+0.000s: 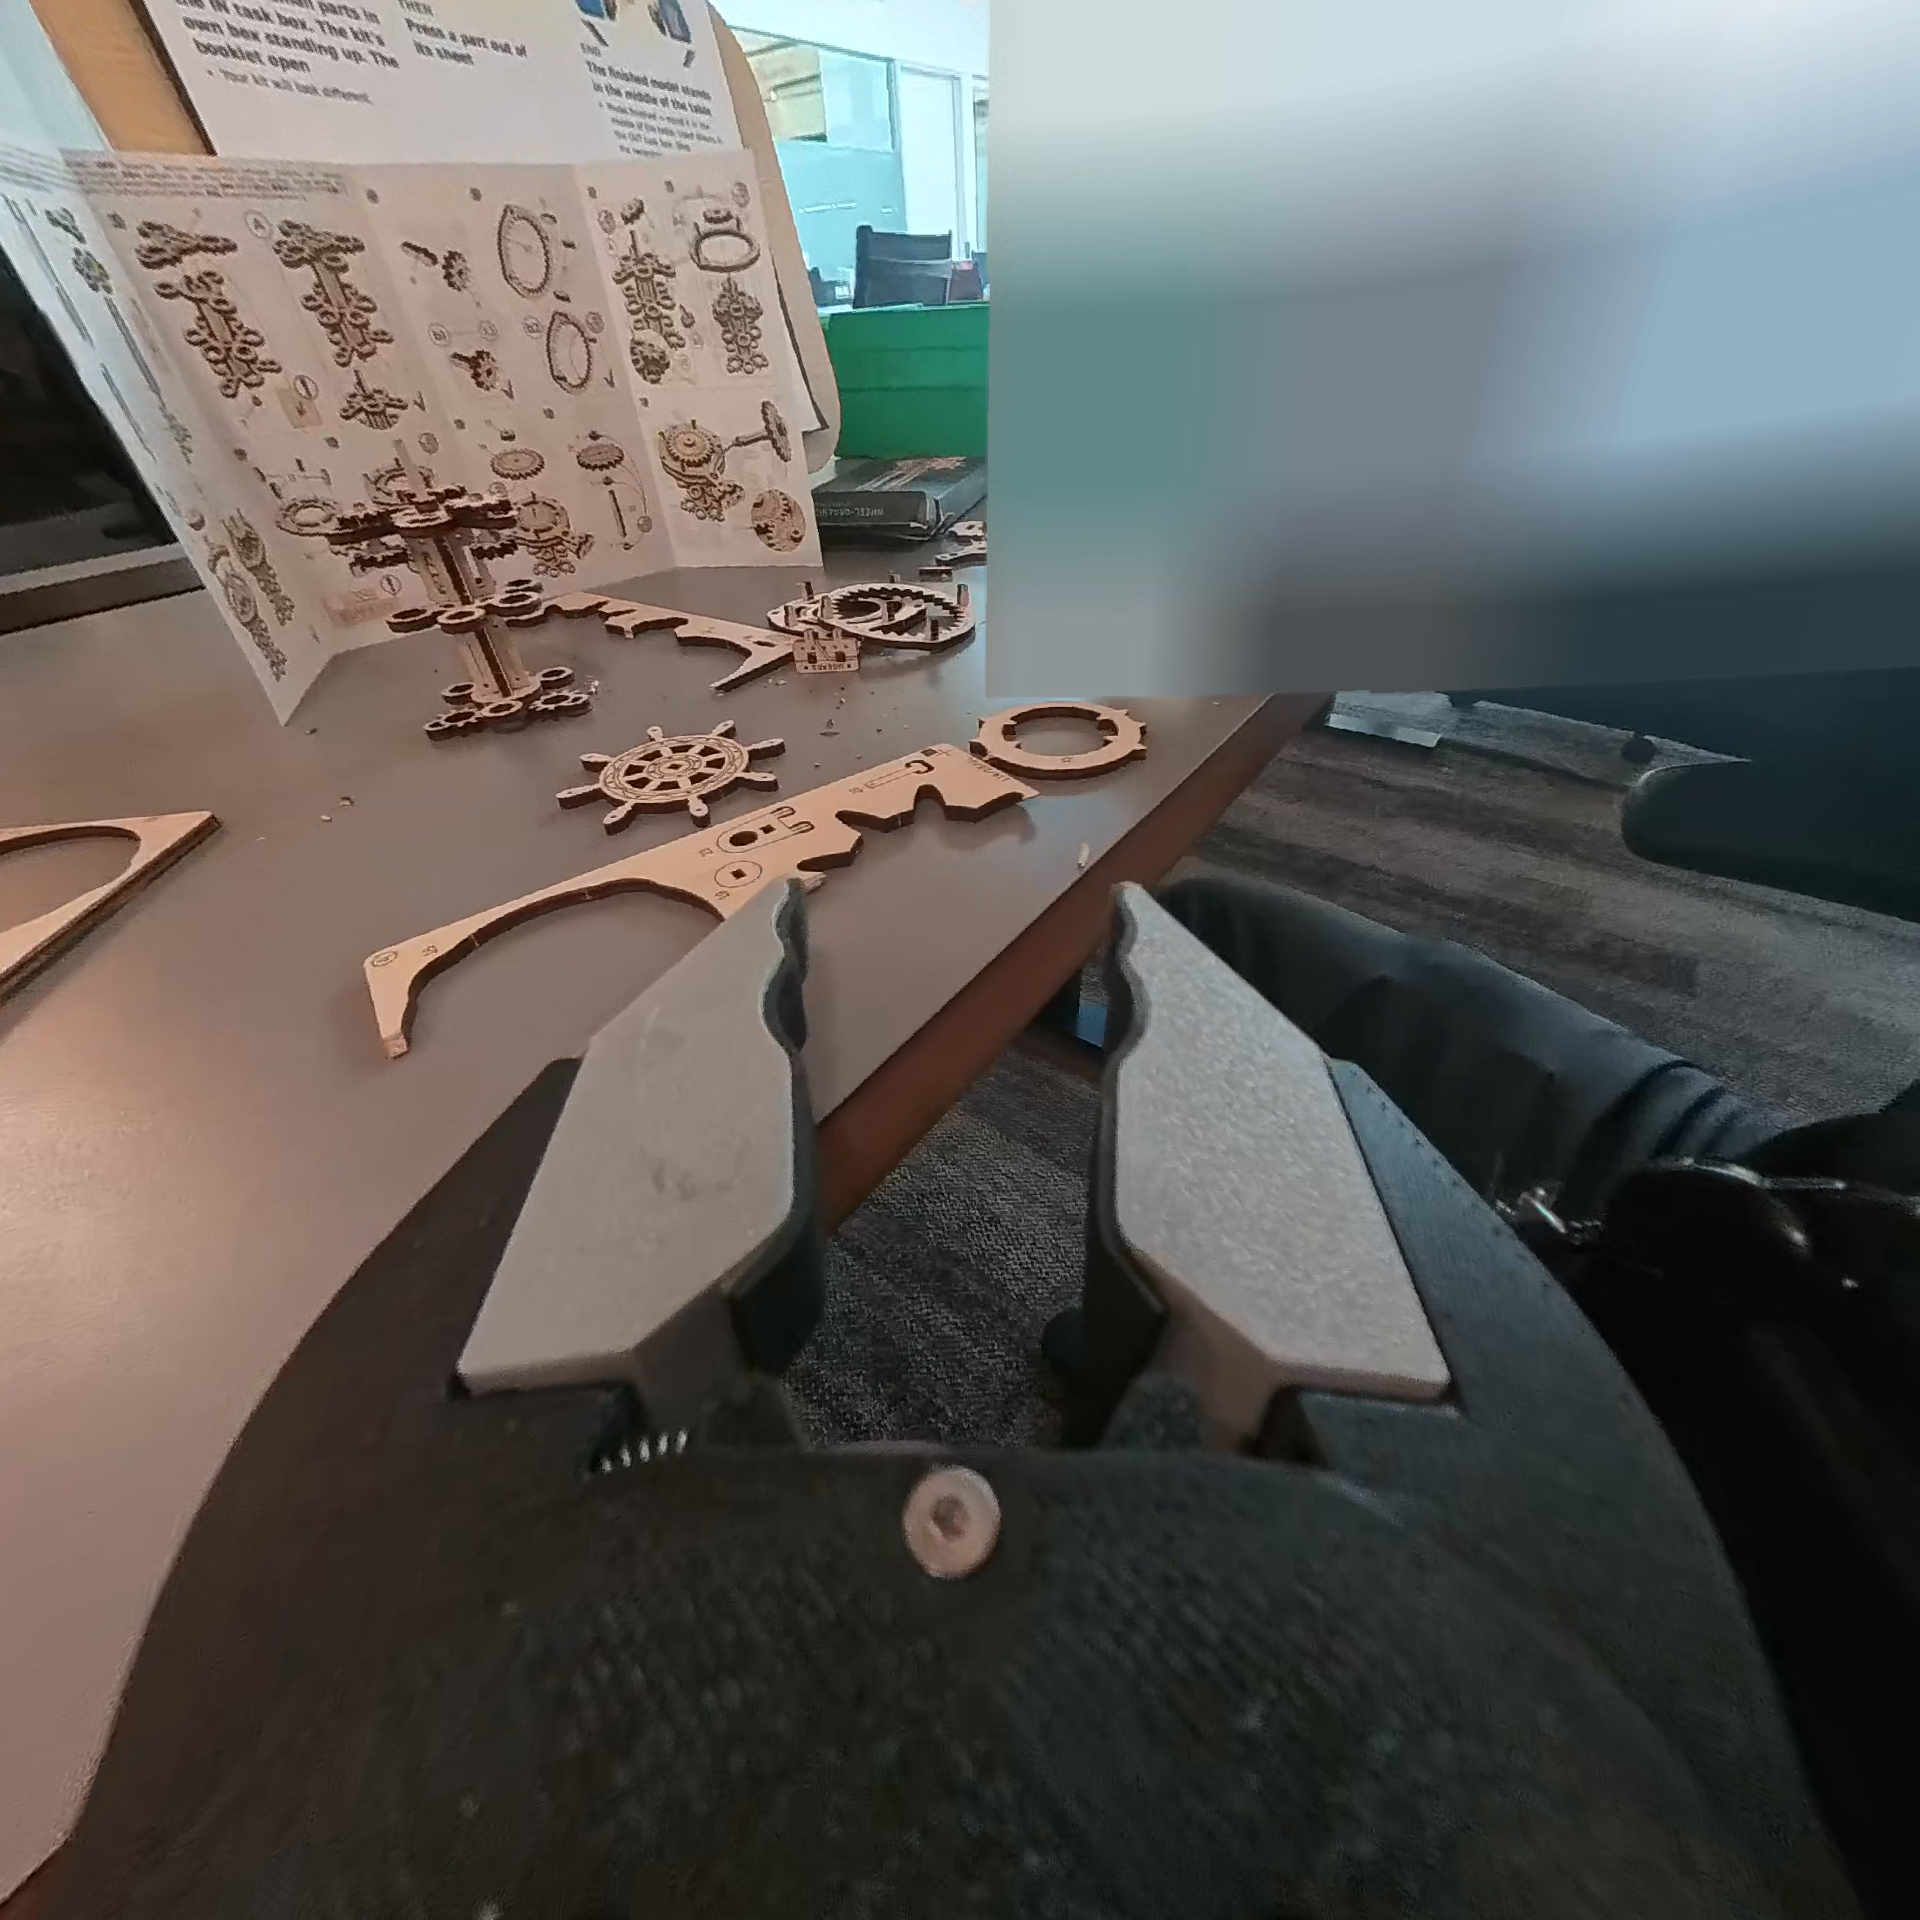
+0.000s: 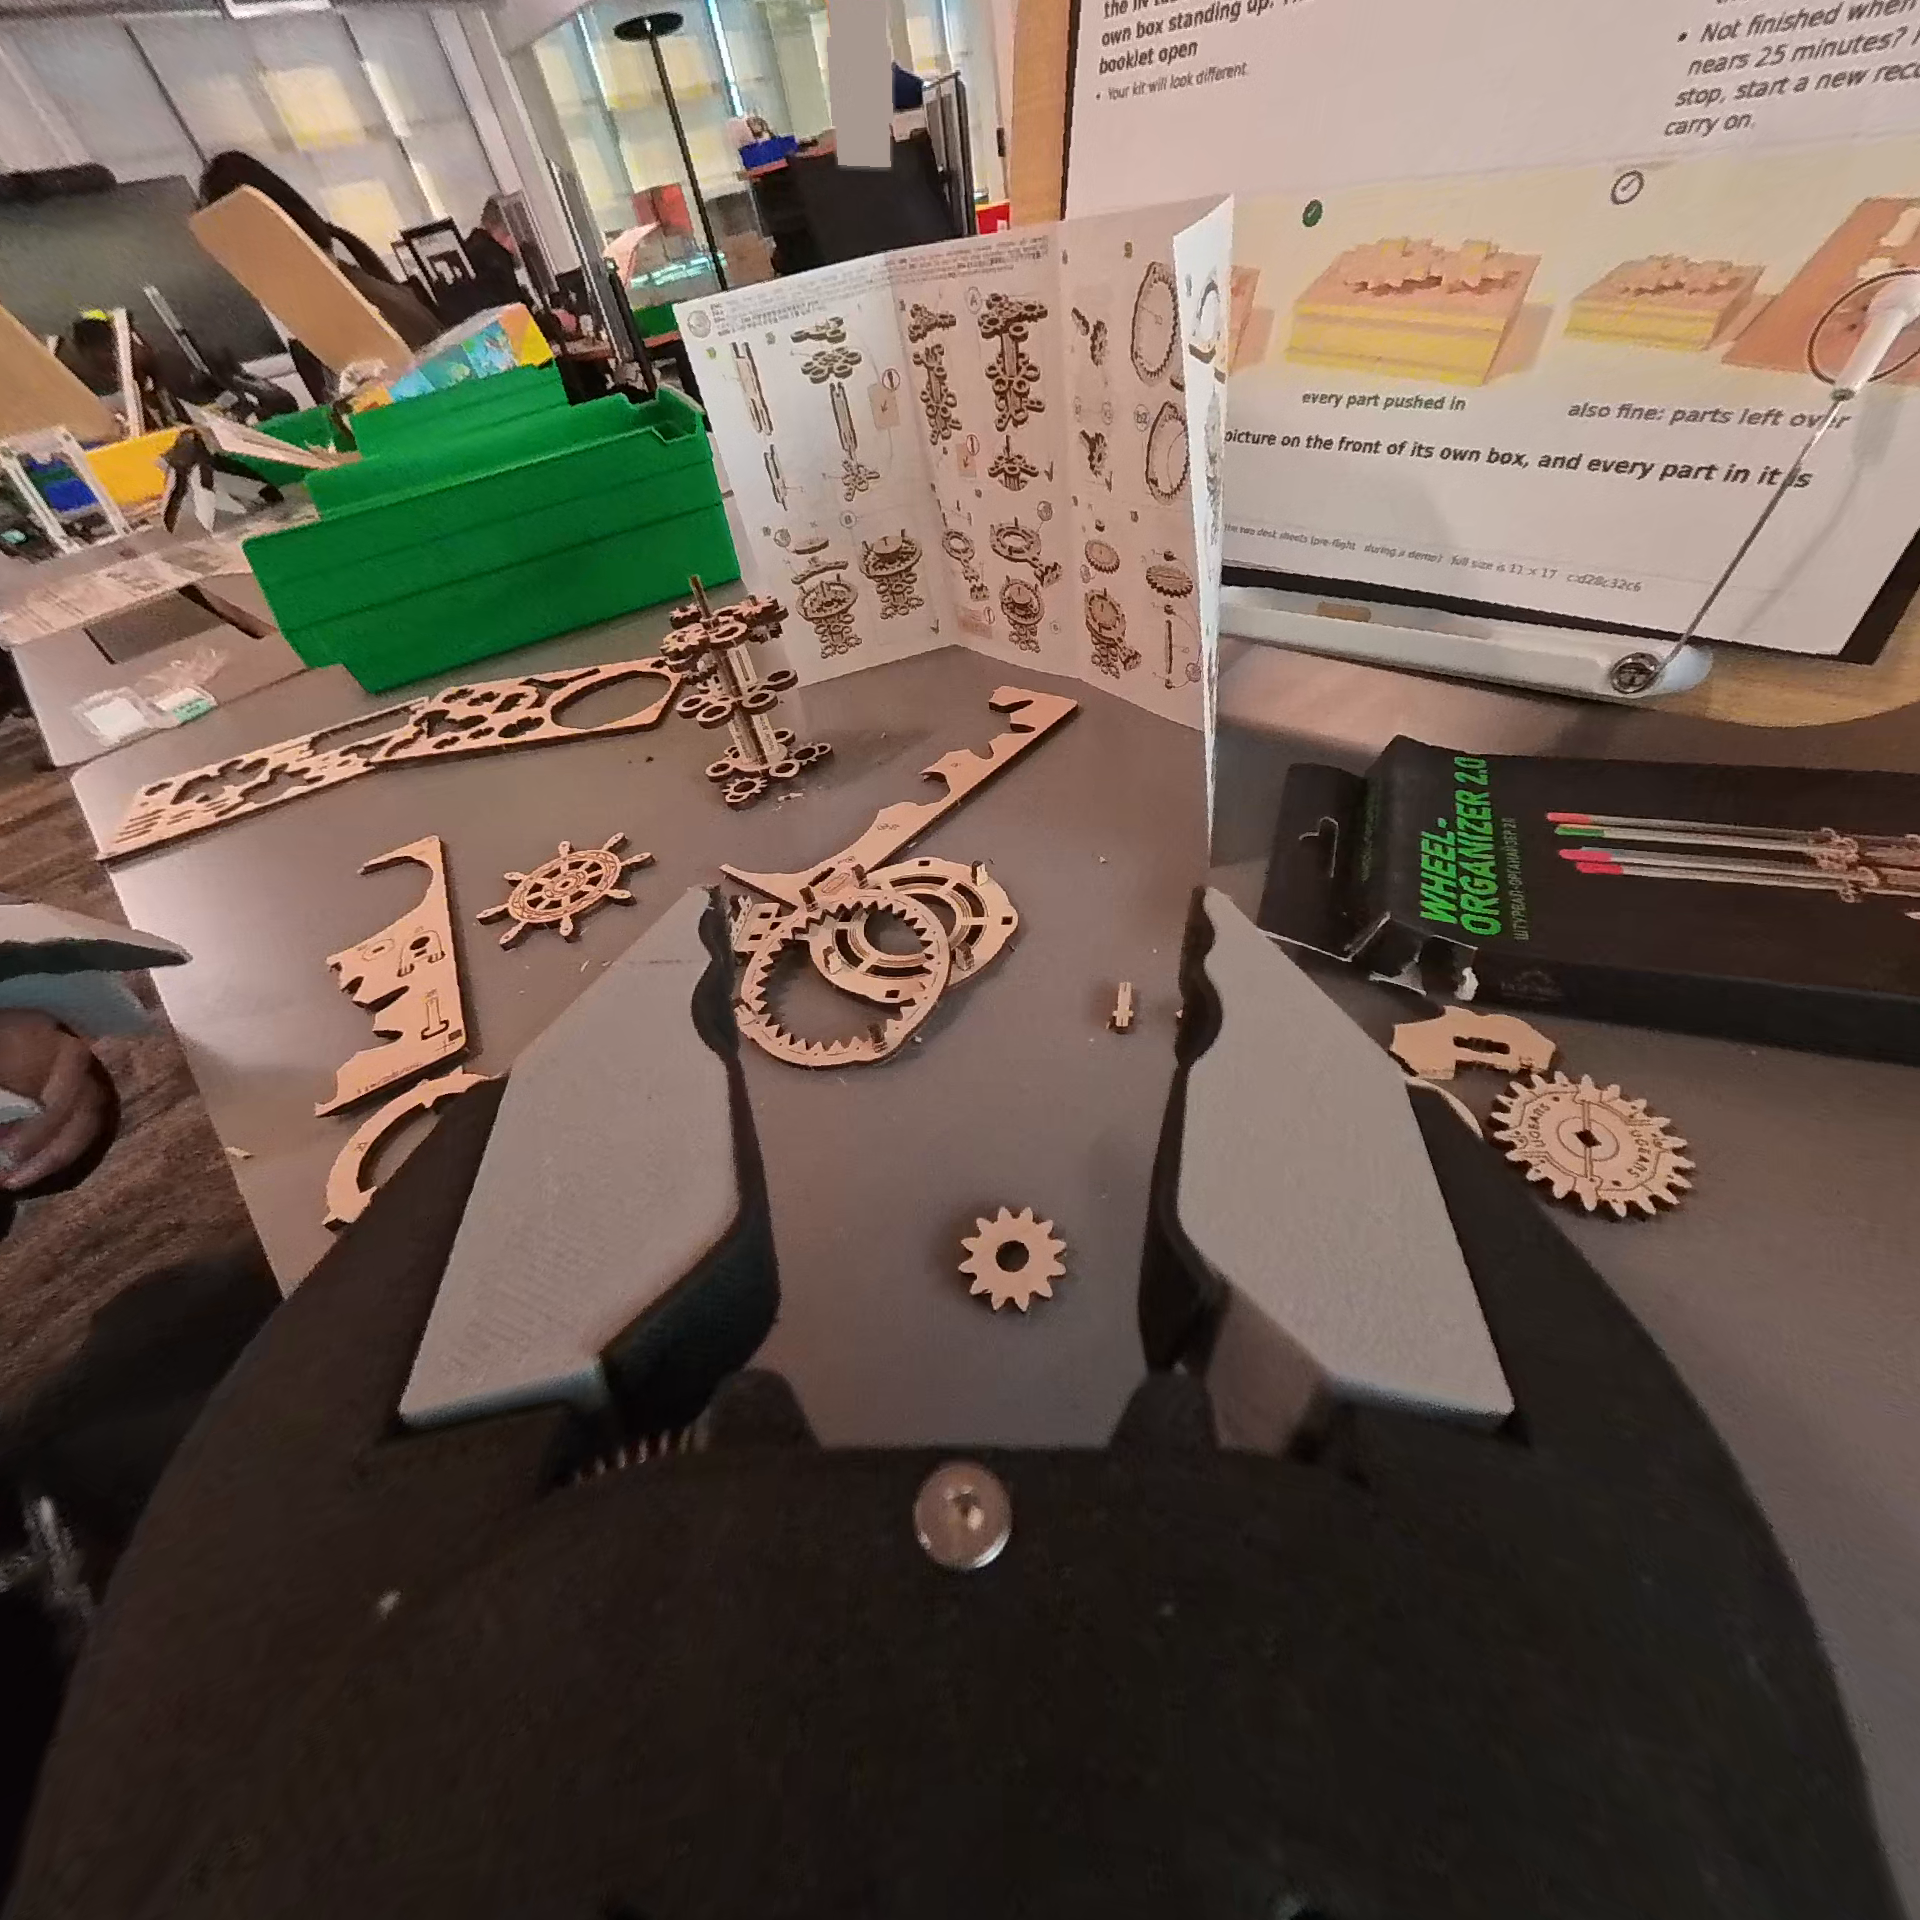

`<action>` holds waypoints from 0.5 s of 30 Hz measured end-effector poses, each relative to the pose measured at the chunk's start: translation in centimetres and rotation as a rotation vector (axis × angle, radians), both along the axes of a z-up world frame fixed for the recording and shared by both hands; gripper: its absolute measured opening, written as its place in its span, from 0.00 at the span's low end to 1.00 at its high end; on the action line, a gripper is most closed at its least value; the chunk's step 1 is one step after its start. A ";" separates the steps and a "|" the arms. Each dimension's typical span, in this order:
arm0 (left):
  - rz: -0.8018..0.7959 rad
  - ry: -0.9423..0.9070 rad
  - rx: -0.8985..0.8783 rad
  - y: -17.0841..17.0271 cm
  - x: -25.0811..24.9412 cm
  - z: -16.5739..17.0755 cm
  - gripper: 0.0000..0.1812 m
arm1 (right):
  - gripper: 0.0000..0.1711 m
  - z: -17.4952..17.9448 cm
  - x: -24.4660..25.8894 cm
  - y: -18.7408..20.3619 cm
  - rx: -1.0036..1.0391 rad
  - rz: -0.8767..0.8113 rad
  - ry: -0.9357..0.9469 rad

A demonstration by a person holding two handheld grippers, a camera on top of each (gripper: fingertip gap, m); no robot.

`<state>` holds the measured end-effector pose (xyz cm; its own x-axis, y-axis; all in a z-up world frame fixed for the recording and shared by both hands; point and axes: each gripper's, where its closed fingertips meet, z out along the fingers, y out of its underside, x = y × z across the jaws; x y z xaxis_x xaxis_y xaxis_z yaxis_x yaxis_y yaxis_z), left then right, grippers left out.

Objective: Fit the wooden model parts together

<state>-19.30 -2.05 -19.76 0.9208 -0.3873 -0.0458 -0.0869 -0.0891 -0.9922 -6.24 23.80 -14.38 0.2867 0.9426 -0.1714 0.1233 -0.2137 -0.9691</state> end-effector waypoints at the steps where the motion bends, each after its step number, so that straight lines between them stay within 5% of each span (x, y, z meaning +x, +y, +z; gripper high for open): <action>1: 0.001 -0.004 -0.001 0.0 -0.1 0.0 0.30 | 0.49 0.0 0.0 0.0 0.000 0.000 0.001; 15: 0.055 -0.087 0.017 0.2 -1.3 2.0 0.29 | 0.49 0.2 0.0 -0.3 0.017 0.006 0.006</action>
